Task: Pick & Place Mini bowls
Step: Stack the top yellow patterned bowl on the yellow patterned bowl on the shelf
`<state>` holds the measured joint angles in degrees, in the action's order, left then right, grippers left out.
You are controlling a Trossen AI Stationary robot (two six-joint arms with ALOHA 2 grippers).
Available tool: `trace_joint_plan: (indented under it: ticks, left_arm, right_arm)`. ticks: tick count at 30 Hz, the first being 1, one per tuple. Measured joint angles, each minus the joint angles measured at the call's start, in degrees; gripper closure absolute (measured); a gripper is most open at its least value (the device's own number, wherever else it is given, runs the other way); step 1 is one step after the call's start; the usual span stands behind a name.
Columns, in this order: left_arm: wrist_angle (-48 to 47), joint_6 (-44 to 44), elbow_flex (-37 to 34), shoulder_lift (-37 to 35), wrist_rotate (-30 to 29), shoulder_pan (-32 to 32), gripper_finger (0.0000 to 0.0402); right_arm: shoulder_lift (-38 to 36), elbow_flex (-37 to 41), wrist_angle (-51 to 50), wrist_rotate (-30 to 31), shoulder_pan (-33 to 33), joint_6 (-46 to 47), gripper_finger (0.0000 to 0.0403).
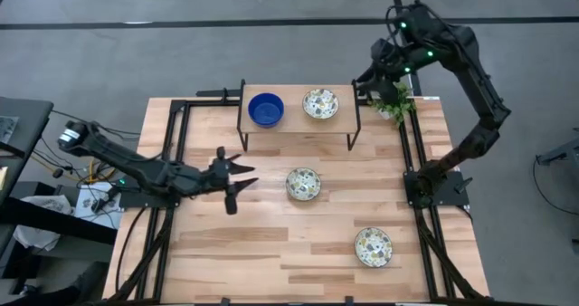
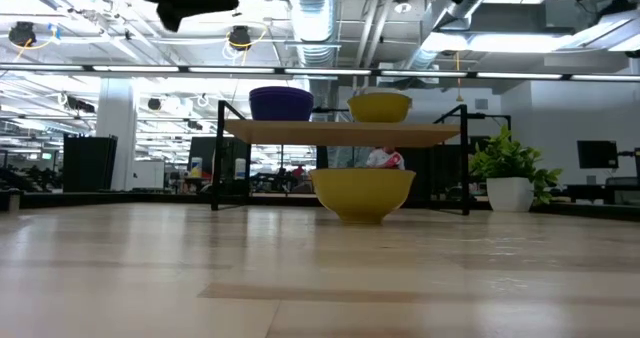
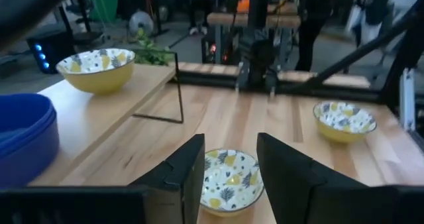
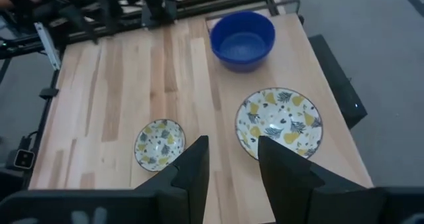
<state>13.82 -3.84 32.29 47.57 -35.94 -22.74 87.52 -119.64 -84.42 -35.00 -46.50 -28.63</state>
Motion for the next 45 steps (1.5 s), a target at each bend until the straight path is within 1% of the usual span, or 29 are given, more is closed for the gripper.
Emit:
trace_joint_plan:
  ticks: [6, 14, 16, 20, 24, 27, 30, 34, 38, 40, 45]
  left_arm:
    - [5.89, -0.69, -7.34, -4.47, -0.05, -0.55, 0.0265]
    - [17.50, -2.84, -16.02, -6.86, -0.59, -0.55, 0.0265]
    - [19.74, -2.89, -17.40, -6.86, -0.61, -0.55, 0.0265]
    - [21.24, -3.18, -19.08, -6.86, -0.06, -0.61, 0.0265]
    - [21.37, -3.63, -19.27, -6.93, 0.29, -0.63, 0.0265]
    - [21.32, -2.19, -19.27, -8.61, 0.16, -0.63, 0.0265]
    - [19.40, -0.79, -19.27, -11.97, -0.72, -0.63, 0.0265]
    - [14.21, 0.18, -19.27, -18.82, -1.39, -0.63, 0.0265]
    - [9.02, 0.15, -19.27, -26.00, -1.41, -0.63, 0.0265]
    - [5.92, 0.11, -19.27, -28.98, -0.33, -0.63, 0.0265]
    - [-1.23, -2.91, -19.27, -33.53, 2.44, -0.63, 0.0265]
  right_arm:
    - [-2.55, 0.01, -2.00, -0.20, 2.13, 0.59, 0.0283]
    - [-4.55, 0.03, -3.86, -2.77, 6.71, 4.14, 0.0283]
    - [-5.06, 0.03, -4.15, -2.69, 8.00, 4.81, 0.0283]
    - [-6.09, 0.03, -5.15, -2.67, 10.53, 6.23, 0.0283]
    - [-7.08, 0.05, -5.25, -2.49, 12.74, 7.90, 0.0283]
    - [-7.84, 0.05, -5.25, -2.15, 14.02, 9.62, 0.0283]
    - [-8.59, 0.05, -5.25, -2.06, 15.38, 11.09, 0.0283]
    - [-9.89, 0.05, -5.27, -1.06, 17.84, 13.16, 0.0283]
    - [-10.90, 0.15, -5.19, 5.47, 21.63, 15.63, 0.0283]
    - [-11.81, 1.40, -4.38, 8.07, 23.98, 16.75, 0.0283]
    - [-15.23, 9.61, 0.71, 12.73, 30.32, 20.89, 0.0283]
